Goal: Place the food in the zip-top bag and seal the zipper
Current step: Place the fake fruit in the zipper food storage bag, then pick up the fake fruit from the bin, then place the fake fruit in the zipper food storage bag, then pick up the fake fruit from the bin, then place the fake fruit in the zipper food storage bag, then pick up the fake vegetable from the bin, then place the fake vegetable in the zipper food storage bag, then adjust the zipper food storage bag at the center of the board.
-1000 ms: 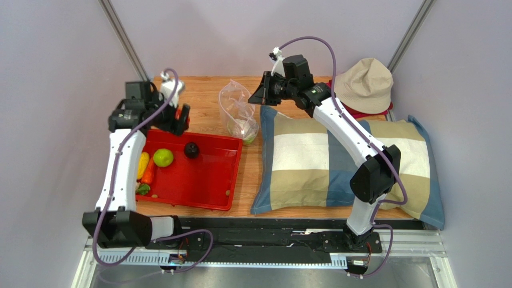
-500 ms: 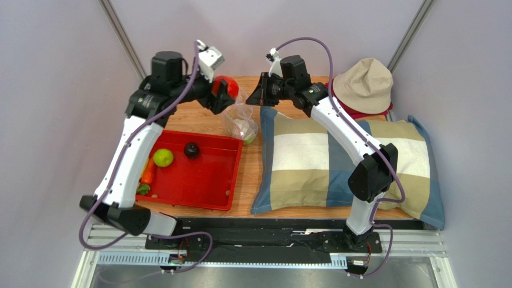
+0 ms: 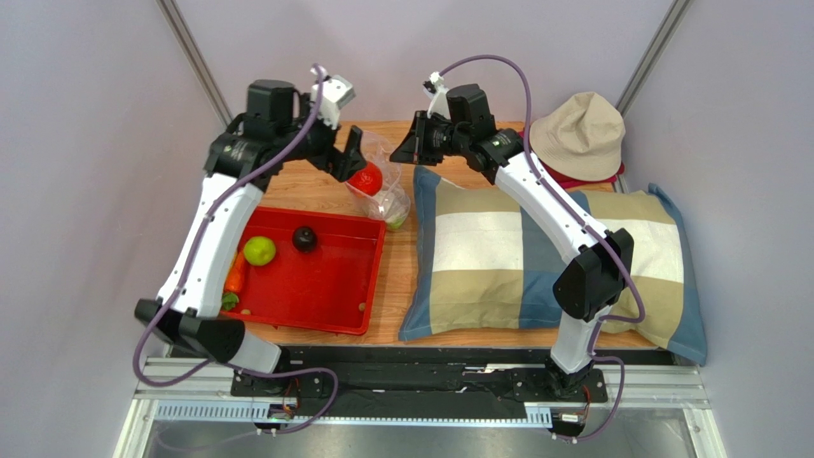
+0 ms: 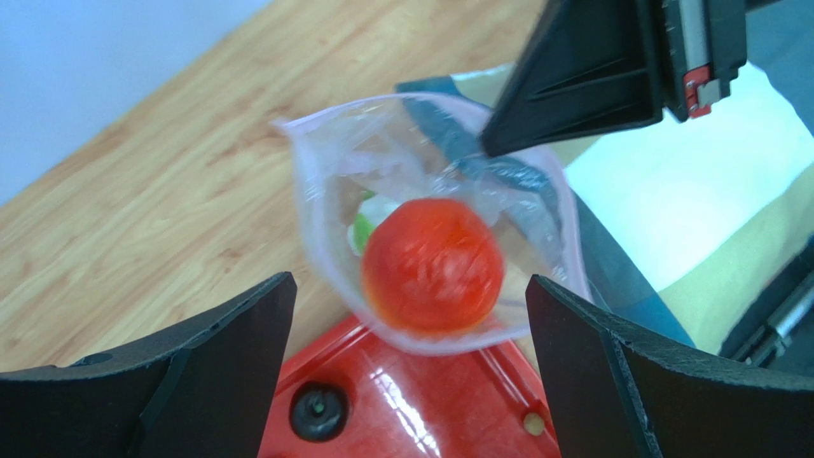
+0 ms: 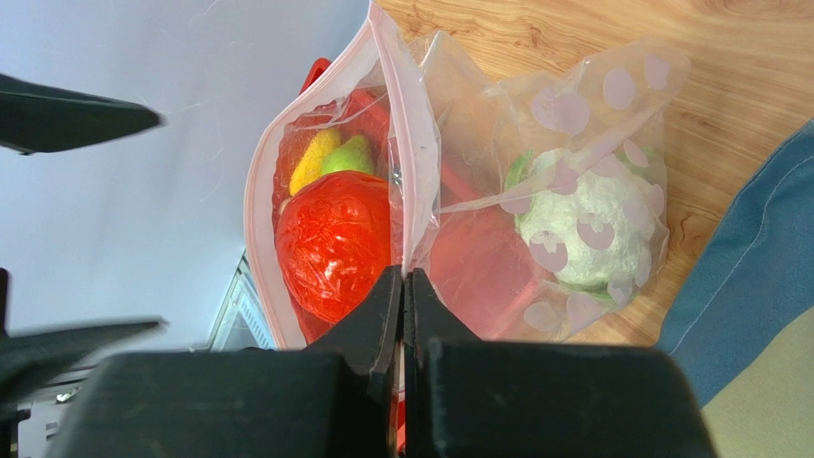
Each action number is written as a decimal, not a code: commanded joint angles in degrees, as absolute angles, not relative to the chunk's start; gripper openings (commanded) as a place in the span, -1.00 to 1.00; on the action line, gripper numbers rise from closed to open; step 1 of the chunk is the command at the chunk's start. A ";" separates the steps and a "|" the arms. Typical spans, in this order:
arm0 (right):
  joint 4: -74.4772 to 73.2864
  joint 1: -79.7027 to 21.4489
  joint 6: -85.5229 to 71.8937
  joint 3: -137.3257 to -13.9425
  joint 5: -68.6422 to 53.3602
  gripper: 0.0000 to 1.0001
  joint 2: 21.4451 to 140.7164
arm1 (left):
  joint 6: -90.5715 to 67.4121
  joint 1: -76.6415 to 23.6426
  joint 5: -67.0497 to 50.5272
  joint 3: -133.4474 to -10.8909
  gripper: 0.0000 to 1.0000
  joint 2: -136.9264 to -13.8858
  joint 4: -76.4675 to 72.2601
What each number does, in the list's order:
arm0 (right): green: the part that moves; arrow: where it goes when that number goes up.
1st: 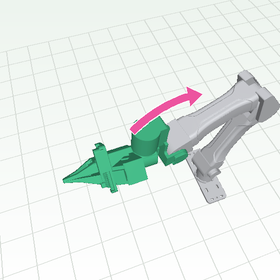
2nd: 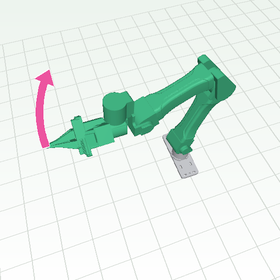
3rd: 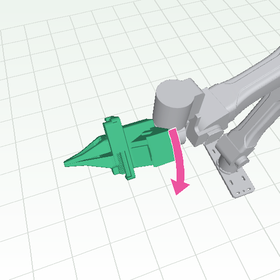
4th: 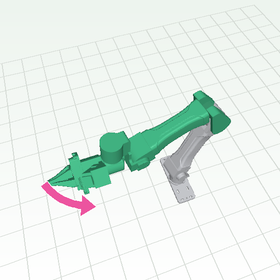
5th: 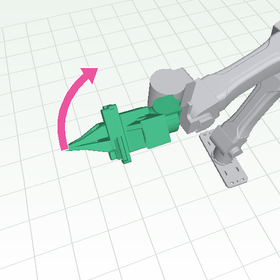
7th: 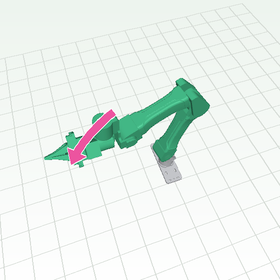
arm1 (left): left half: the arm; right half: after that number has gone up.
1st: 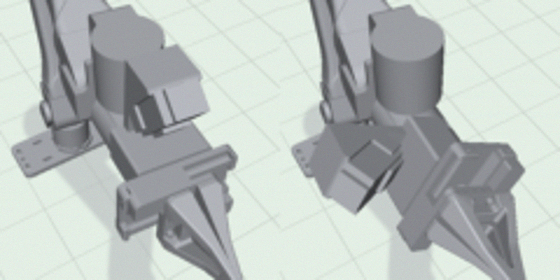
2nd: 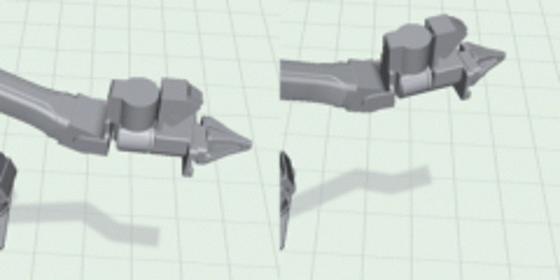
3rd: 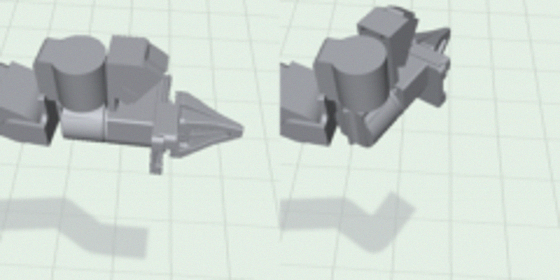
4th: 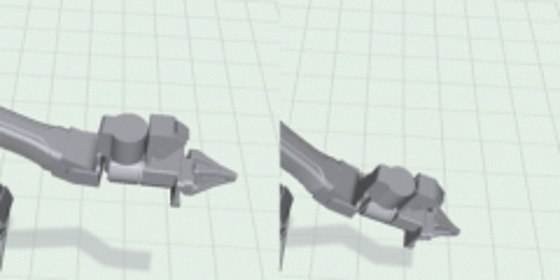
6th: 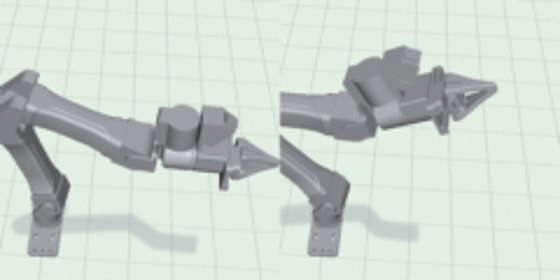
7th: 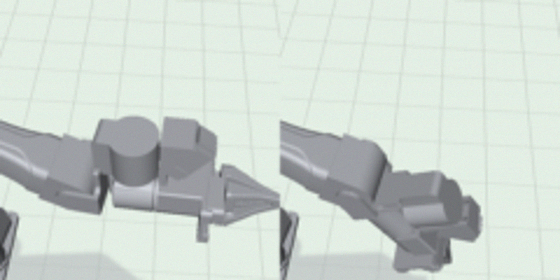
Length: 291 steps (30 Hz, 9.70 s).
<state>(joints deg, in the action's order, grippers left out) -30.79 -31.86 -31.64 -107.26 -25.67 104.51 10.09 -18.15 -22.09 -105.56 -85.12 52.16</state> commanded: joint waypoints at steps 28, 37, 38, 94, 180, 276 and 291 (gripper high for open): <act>-32.25 -32.17 -26.81 -114.17 -25.05 -1.00 105.82 | 21.80 3.08 -16.35 -61.61 0.98 -86.73 31.29; -33.13 -32.08 -26.46 -114.00 -24.35 -1.00 105.91 | 20.13 1.58 -17.58 -59.15 0.55 -90.62 27.95; -33.13 -32.17 -26.46 -113.82 -24.43 -1.00 105.91 | 20.04 1.58 -17.93 -59.06 0.47 -90.35 27.86; -33.84 -32.17 -25.49 -112.59 -25.05 -1.00 105.82 | 31.81 18.98 -20.75 -67.08 0.97 -73.12 55.84; -38.06 -30.06 -27.25 -120.24 -21.09 -1.00 109.86 | 27.58 15.28 2.80 -79.48 0.87 -77.43 72.59; -37.09 -28.65 -28.30 -125.60 -25.14 -1.00 112.41 | 11.42 -21.80 -17.49 -97.46 0.42 -86.84 31.18; -35.60 -28.39 -28.21 -124.37 -26.89 -1.00 111.80 | -5.00 -21.80 -11.86 -91.23 0.69 -79.45 37.97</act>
